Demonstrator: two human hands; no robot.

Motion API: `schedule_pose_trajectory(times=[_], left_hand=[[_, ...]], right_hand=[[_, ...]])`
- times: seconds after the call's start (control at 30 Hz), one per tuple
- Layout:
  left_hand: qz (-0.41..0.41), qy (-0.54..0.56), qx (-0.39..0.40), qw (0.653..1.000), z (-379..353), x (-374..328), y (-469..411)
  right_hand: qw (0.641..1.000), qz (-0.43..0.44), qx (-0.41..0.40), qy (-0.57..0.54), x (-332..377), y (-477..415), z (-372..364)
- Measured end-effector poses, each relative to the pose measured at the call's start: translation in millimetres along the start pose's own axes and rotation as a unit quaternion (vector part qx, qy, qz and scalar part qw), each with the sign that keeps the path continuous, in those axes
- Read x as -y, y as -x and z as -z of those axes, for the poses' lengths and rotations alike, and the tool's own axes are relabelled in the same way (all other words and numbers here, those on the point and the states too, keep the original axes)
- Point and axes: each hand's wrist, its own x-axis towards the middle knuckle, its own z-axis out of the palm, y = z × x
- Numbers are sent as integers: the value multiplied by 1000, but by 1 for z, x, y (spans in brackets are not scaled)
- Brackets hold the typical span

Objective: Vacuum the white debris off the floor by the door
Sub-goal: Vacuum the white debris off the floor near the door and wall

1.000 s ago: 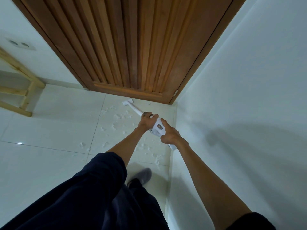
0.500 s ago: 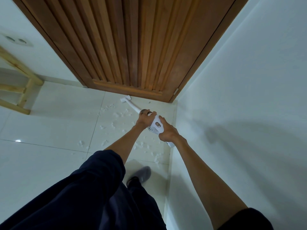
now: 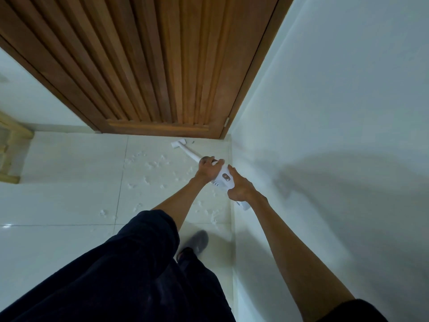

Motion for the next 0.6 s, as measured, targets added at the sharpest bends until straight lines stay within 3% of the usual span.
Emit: schedule_pose_trajectory(times=[0.33, 0.6], left_hand=[[1, -38, 39, 999, -42, -12, 10], [-30, -1, -20, 999, -37, -11, 1]], right_hand=[[999, -13, -12, -34, -40, 23, 8], [998, -8, -12, -59, -31, 15, 3]])
